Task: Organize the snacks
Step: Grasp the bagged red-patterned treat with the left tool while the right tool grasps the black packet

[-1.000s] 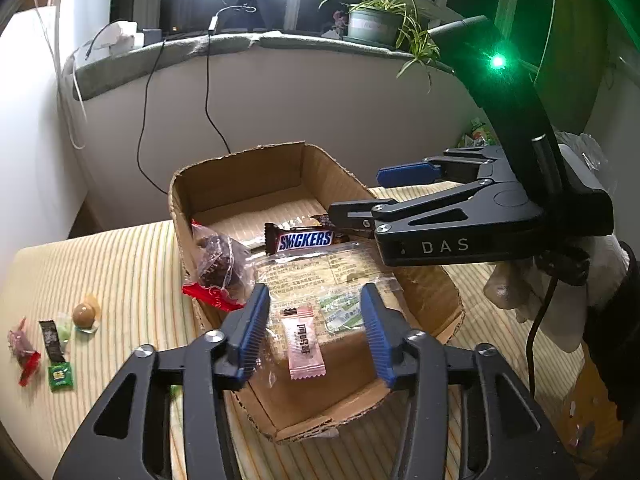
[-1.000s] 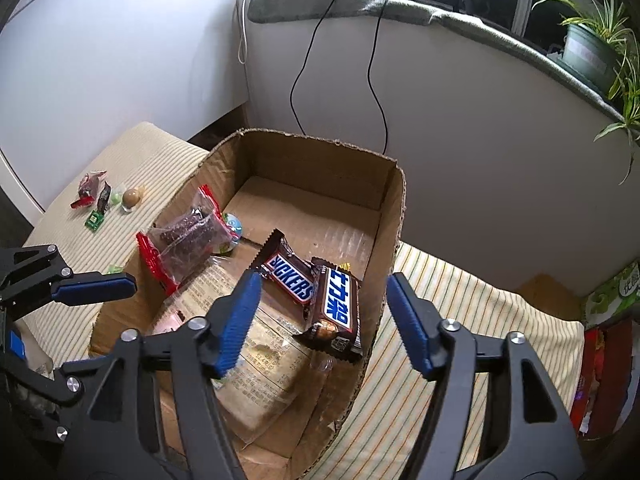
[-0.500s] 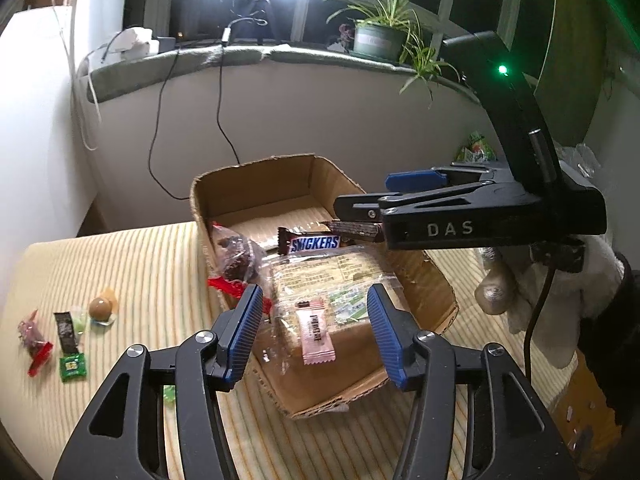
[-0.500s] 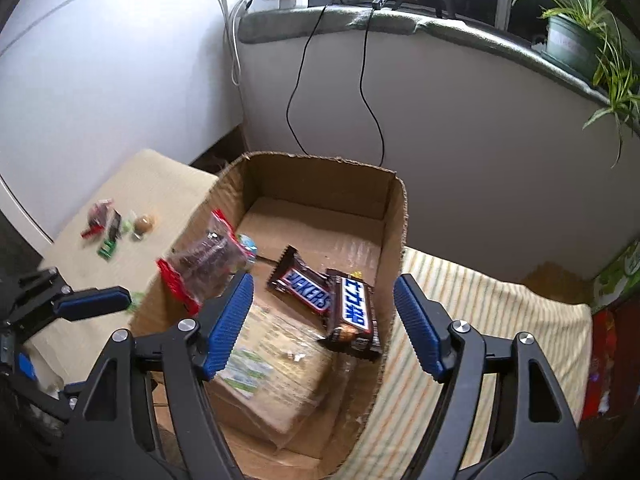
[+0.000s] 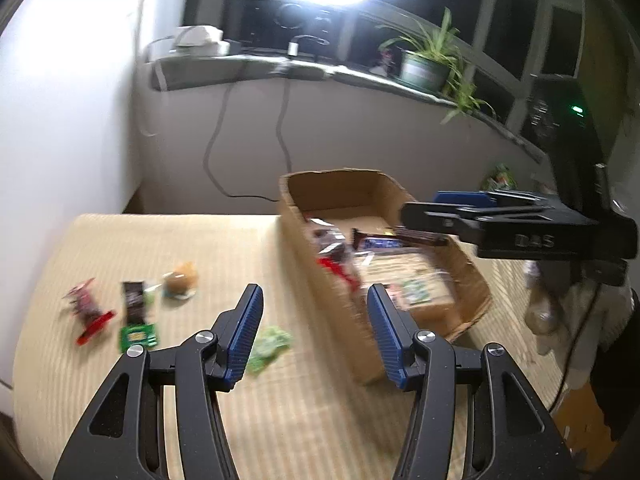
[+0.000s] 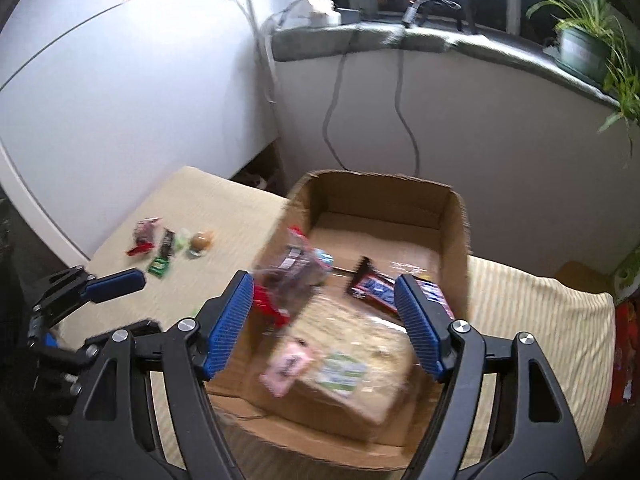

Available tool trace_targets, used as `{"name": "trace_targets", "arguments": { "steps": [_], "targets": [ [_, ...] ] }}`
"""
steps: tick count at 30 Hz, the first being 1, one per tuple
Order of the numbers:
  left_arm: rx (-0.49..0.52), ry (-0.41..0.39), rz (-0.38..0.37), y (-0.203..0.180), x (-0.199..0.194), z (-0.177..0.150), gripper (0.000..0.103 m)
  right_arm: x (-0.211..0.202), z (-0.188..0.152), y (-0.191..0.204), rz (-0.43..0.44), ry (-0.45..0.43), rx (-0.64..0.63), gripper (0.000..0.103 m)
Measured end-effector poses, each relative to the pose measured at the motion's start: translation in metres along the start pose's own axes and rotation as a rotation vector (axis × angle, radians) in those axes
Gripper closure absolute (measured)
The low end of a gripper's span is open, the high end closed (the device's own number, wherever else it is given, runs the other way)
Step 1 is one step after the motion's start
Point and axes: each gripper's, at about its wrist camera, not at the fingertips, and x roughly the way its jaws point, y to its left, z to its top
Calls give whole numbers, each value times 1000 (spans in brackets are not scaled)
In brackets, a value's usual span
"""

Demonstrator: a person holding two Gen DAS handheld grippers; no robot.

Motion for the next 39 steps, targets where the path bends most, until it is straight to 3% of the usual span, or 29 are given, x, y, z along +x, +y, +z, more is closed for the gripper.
{"name": "trace_targets", "arguments": {
  "steps": [15,25,28,34,39],
  "targets": [
    [-187,-25,156,117,-41,-32,50,28,-2,110,103,-4,-109,27],
    [-306,-21,157,169,-42,-42,52,65,-11,175,150,42,-181,28],
    [-320,-12,140,176,-38,-40,53,83,-13,190,153,67,-196,44],
    [-348,21,95,185,-22,-36,54,125,-10,198,182,128,-139,58],
    [-376,43,71,192,-7,-30,54,151,-6,200,216,162,-82,61]
  ]
}}
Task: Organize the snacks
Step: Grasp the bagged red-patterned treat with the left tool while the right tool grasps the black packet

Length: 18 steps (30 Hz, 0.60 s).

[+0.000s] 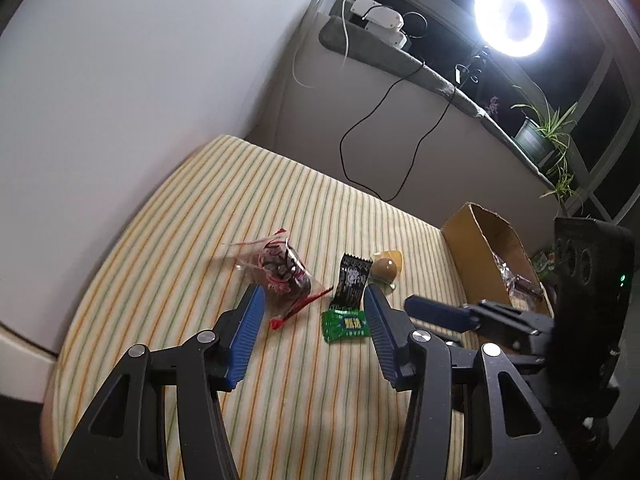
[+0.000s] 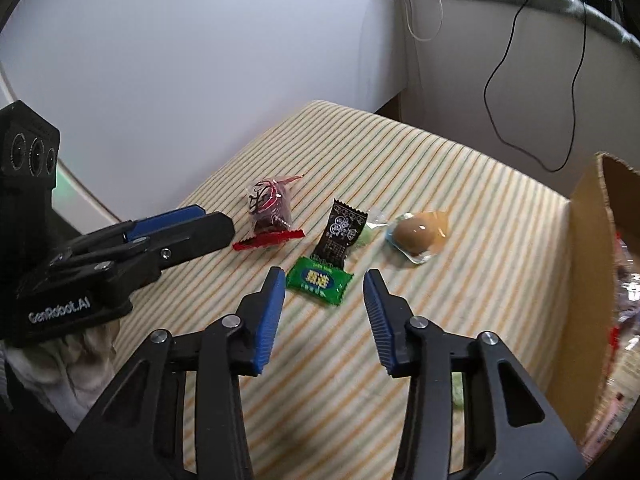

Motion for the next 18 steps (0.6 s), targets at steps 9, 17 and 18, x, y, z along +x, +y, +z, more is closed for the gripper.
{"name": "trace_targets", "arguments": {
  "steps": [9,17,18],
  "targets": [
    [-25,54,12,8,25,9,54,33,11,0,20,38,12,64],
    [-39,72,24,17,35,10,61,54,21,2,3,56,6,64],
    [-38,72,33,18,36,10,65,56,22,3,-1,58,5,64]
  ]
}}
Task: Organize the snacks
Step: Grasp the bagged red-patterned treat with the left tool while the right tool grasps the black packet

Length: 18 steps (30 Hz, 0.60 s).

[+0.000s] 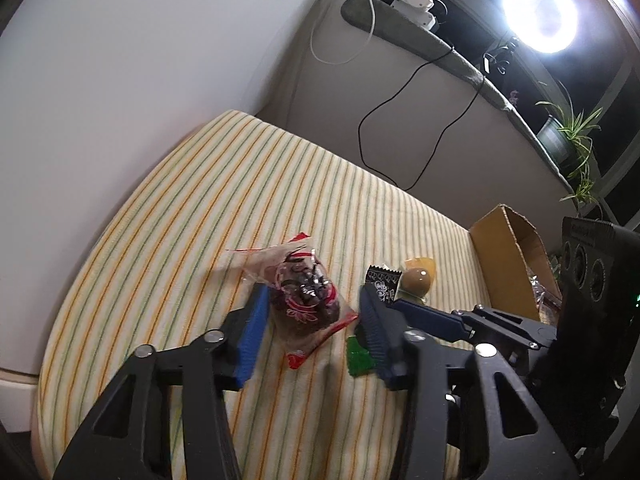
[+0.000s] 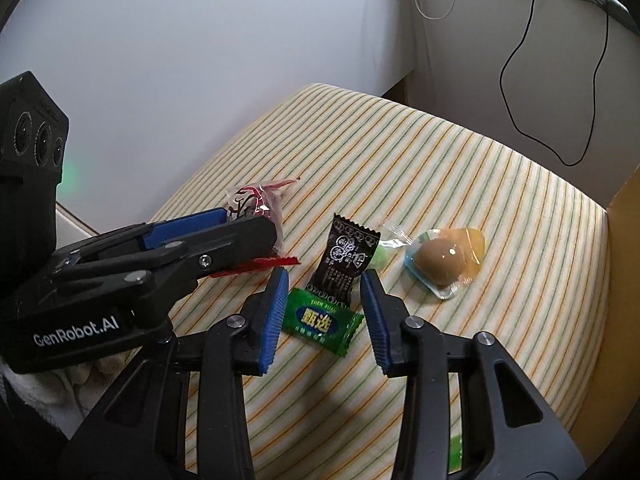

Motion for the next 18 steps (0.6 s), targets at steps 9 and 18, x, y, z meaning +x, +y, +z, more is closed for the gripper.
{"name": "trace_targets", "arguments": {
  "steps": [9,18],
  "targets": [
    [24,-24,23,6,-4,-1,74,24,9,8,-68,27,-48,74],
    [27,-47,36,10,-10,-3,82,28,12,5,-57,25,-44,81]
  ]
}}
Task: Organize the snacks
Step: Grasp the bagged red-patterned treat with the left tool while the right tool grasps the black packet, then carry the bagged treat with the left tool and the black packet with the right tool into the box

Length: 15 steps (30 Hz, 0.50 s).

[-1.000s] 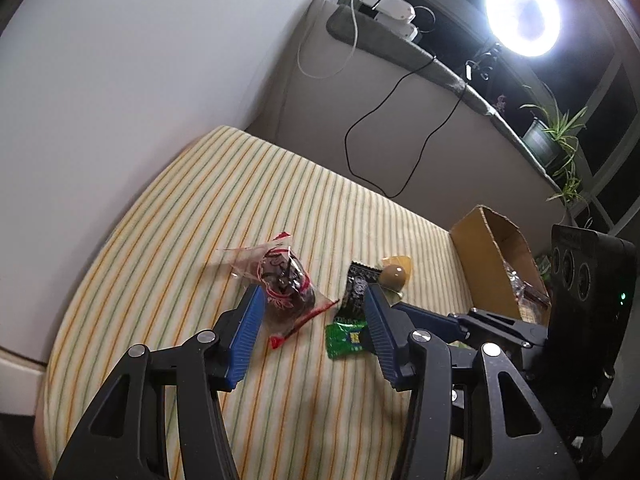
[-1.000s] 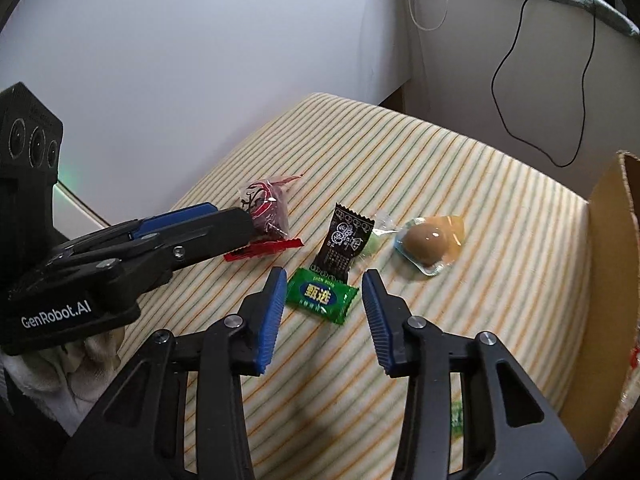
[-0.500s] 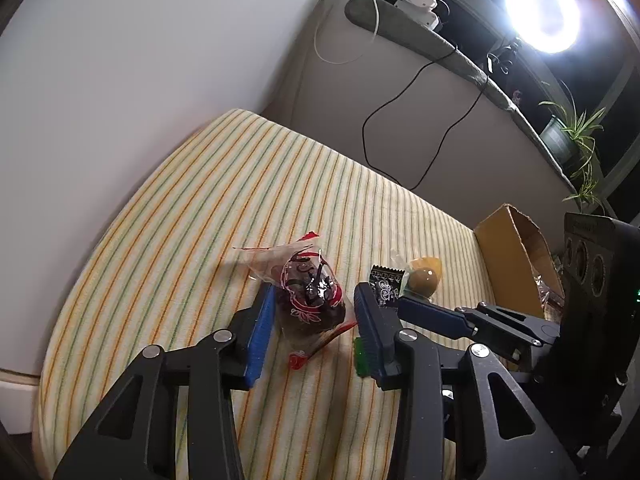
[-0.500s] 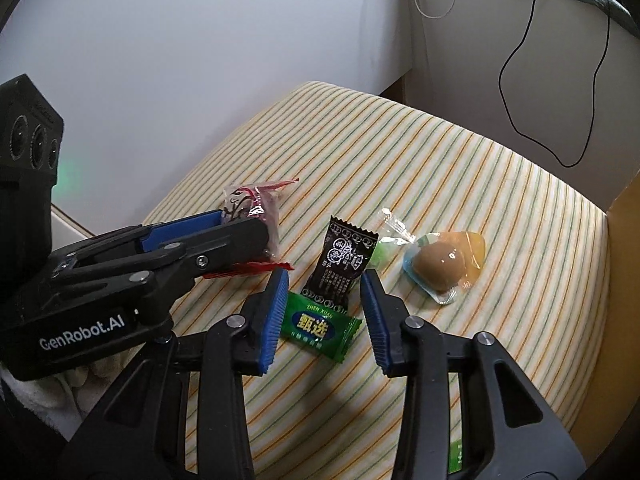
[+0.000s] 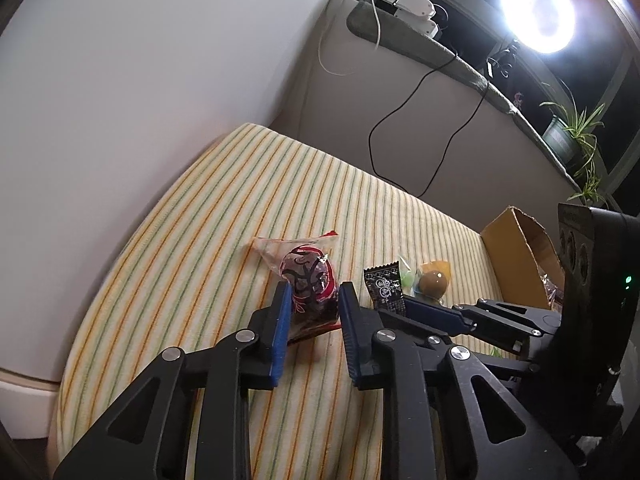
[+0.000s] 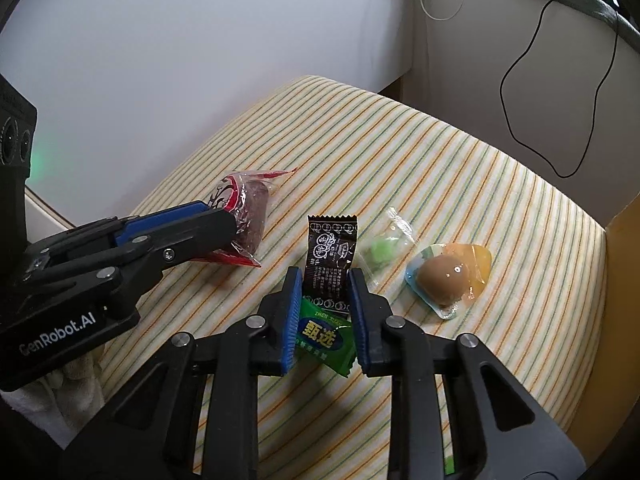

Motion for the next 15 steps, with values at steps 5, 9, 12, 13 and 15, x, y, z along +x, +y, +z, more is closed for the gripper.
{"name": "trace_targets", "arguments": {
  "steps": [5,9,12,13,15],
  "targets": [
    [-1,-8,1,0,-1,-1,83,-11,-6,-6,32,-16,6,81],
    [-3,8,0,-3,6,2,74,-16,-8,-6,29,-12,1,81],
    [-11,13,-1,-1,13,3,70,-17,-9,-7,33,-13,5,81],
    [-9,12,1,-1,15,3,70,-18,-9,-7,34,-13,6,81],
    [1,10,-3,-2,17,3,71,-20,-9,-6,37,-17,7,81]
  ]
}}
